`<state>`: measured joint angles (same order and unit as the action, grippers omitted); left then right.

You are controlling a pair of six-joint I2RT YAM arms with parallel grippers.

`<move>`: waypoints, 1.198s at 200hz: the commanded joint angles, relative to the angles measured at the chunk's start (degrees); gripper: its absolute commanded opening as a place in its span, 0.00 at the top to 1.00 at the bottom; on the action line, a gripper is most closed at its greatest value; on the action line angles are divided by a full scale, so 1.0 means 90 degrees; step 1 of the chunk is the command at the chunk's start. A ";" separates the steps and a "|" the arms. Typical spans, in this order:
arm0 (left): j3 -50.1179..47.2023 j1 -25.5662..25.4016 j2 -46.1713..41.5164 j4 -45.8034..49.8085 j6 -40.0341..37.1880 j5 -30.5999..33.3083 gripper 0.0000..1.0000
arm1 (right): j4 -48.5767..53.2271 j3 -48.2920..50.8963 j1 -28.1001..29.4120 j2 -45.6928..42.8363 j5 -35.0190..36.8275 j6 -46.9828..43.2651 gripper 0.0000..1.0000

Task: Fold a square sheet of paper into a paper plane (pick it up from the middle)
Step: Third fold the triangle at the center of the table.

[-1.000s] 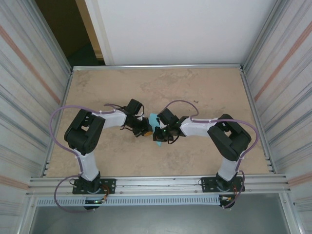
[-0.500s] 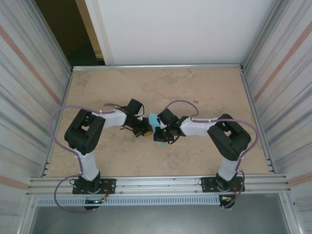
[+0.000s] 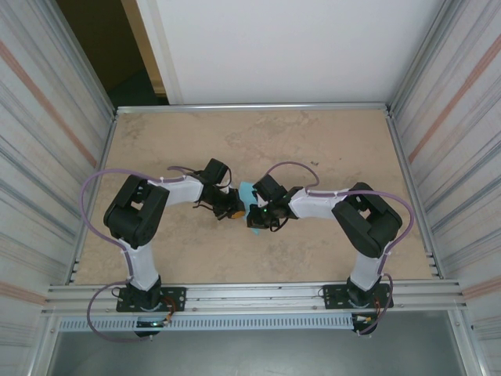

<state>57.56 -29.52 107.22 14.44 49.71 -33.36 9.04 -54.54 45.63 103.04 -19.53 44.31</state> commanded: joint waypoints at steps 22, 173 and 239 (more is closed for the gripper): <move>-0.0246 0.0064 0.0520 0.0584 -0.0133 0.0968 0.92 | 0.0537 0.0243 0.0072 -0.0274 -0.0164 -0.0218 0.92; -0.0290 0.0096 0.0523 0.0593 -0.0192 0.0970 0.92 | 0.0926 0.0469 0.0315 -0.0579 0.0114 -0.0239 0.93; -0.0269 0.0096 0.0548 0.0564 -0.0192 0.0920 0.92 | 0.0990 0.0550 0.0341 -0.0410 0.0267 -0.0112 0.94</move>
<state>57.65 -29.32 107.37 14.48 49.10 -33.85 13.15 -51.09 48.03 99.11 -18.68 43.07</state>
